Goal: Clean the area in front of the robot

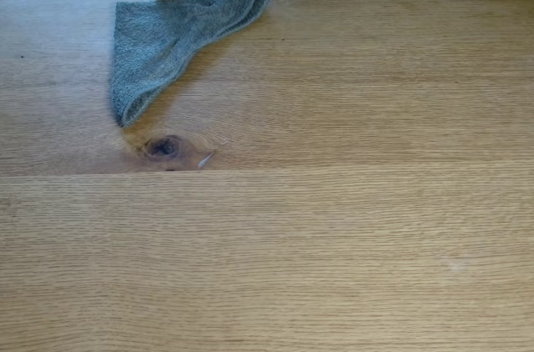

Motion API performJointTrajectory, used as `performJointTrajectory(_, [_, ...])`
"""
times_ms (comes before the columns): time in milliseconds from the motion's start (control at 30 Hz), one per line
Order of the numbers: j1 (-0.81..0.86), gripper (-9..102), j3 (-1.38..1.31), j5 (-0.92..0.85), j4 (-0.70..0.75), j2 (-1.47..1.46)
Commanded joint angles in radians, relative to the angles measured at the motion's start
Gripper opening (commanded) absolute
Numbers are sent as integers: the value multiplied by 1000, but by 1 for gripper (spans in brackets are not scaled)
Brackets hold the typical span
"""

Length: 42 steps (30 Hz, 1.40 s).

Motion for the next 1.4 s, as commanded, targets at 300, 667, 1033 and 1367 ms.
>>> performJointTrajectory(300, [15, 0, 115, 17, -2, 5])
performJointTrajectory(667, [21, 0, 115, 14, -35, -12])
performJointTrajectory(1033, [-64, 0, 106, -233, -449, -313])
performJointTrajectory(1367, [-130, 0, -264, -112, -515, -661])
